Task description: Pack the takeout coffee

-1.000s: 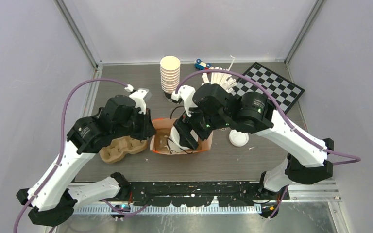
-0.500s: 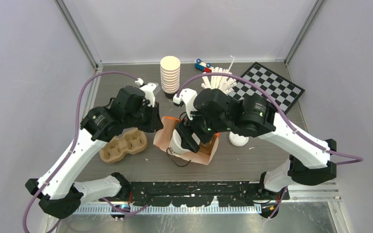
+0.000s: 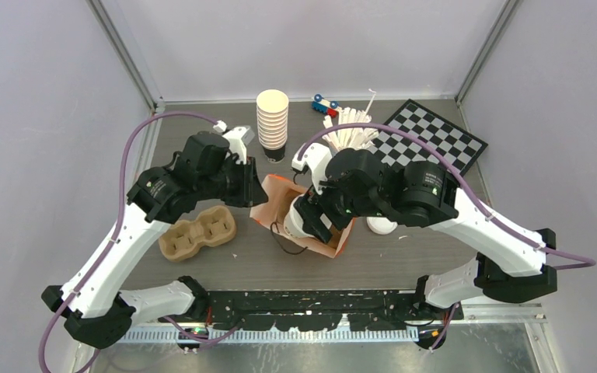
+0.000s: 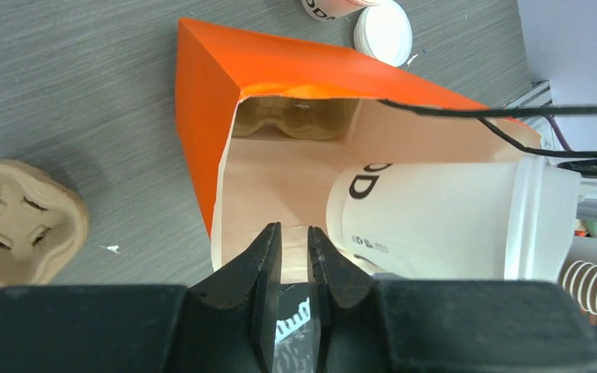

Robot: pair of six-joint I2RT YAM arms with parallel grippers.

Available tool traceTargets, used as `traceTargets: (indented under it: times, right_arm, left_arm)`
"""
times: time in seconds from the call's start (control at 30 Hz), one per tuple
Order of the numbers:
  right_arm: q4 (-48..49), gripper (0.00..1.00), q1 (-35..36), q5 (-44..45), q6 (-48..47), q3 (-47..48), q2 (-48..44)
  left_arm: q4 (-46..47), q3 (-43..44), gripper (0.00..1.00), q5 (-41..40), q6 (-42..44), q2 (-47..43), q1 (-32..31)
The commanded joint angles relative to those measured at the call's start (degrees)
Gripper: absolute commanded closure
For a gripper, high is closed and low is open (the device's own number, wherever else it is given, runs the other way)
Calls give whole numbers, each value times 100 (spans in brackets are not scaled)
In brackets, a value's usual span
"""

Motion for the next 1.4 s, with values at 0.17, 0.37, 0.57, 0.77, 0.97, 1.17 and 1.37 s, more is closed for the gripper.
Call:
traceTargets:
  times: [0.17, 0.37, 0.57, 0.77, 0.97, 1.17, 1.37]
  right_arm:
    - [204, 26, 37, 354, -474, -352, -104]
    - [113, 26, 40, 284, -555, -444, -141]
    - [59, 26, 53, 295, -615, -471, -150]
    - [-36, 26, 71, 289, -681, -490, -144]
    - [124, 26, 87, 199, -831, -698, -327]
    - [181, 26, 85, 360, -1295, -718, -332]
    - [1109, 27, 86, 291, -2154, -1165, -477]
  left_arm:
    - [-768, 878, 63, -324, -511, 187, 351]
    - [-1099, 1203, 53, 11, -120, 472, 717]
    - [-616, 966, 47, 664, 596, 684, 919]
    - [-298, 799, 49, 598, 814, 987, 921]
    - [-273, 753, 56, 691, 941, 1215, 921]
    - [-267, 496, 88, 940, 878, 999, 925]
    - [458, -371, 100, 957, 813, -30, 921]
